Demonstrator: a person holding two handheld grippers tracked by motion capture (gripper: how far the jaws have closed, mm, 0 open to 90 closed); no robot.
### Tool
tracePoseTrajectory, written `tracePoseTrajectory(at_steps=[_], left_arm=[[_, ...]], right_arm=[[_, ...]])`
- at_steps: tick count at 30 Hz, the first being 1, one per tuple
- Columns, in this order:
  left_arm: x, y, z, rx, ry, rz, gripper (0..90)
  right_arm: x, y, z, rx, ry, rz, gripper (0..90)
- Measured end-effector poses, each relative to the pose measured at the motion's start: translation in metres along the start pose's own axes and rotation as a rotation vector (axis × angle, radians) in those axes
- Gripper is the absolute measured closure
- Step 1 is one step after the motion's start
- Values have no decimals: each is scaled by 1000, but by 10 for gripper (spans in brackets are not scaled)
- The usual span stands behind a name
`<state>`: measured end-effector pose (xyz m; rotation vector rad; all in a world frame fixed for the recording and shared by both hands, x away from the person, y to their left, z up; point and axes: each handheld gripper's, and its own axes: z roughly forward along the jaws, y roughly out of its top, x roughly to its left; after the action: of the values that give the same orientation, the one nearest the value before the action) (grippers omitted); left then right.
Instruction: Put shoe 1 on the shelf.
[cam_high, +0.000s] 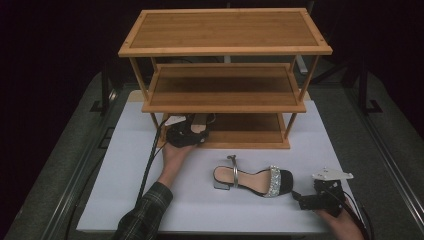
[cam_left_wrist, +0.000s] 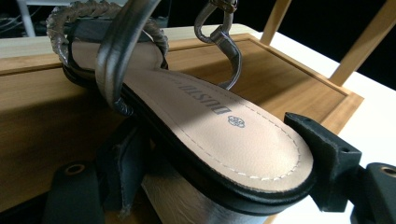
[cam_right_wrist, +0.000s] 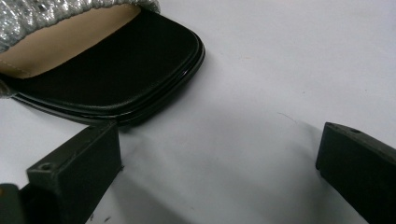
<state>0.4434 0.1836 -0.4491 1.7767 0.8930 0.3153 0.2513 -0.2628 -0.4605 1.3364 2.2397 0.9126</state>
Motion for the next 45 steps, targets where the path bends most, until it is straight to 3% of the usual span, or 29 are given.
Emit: tracePoseTrajectory(at_steps=[1,5,9,19,24,25,28,29,35,39,42,45], left_arm=[[0,0,2,3,6,-18,247],[5,1,7,33,8,-4,247],[5,2,10,24,25,-21,247],[4,2,9,106,43,15,246],[8,2,1,130,39,23,246],[5,2,-1,127,23,-3,246],[5,3,-15,110,49,24,256],[3,2,-17,110,36,5,265],[7,-6,-32,117,27,65,400],[7,-7,-31,115,2,70,475],[3,-6,-29,118,14,87,475],[0,-6,-26,116,13,79,473]], right_arm=[[0,0,0,0,0,0,0],[0,0,0,0,0,0,0],[0,0,0,0,0,0,0],[0,0,0,0,0,0,0],[0,0,0,0,0,0,0],[0,0,0,-1,0,-1,0],[0,0,0,0,0,-1,0],[0,0,0,0,0,0,0],[0,0,0,0,0,-1,0],[0,0,0,0,0,-1,0],[0,0,0,0,0,0,0],[0,0,0,0,0,0,0]])
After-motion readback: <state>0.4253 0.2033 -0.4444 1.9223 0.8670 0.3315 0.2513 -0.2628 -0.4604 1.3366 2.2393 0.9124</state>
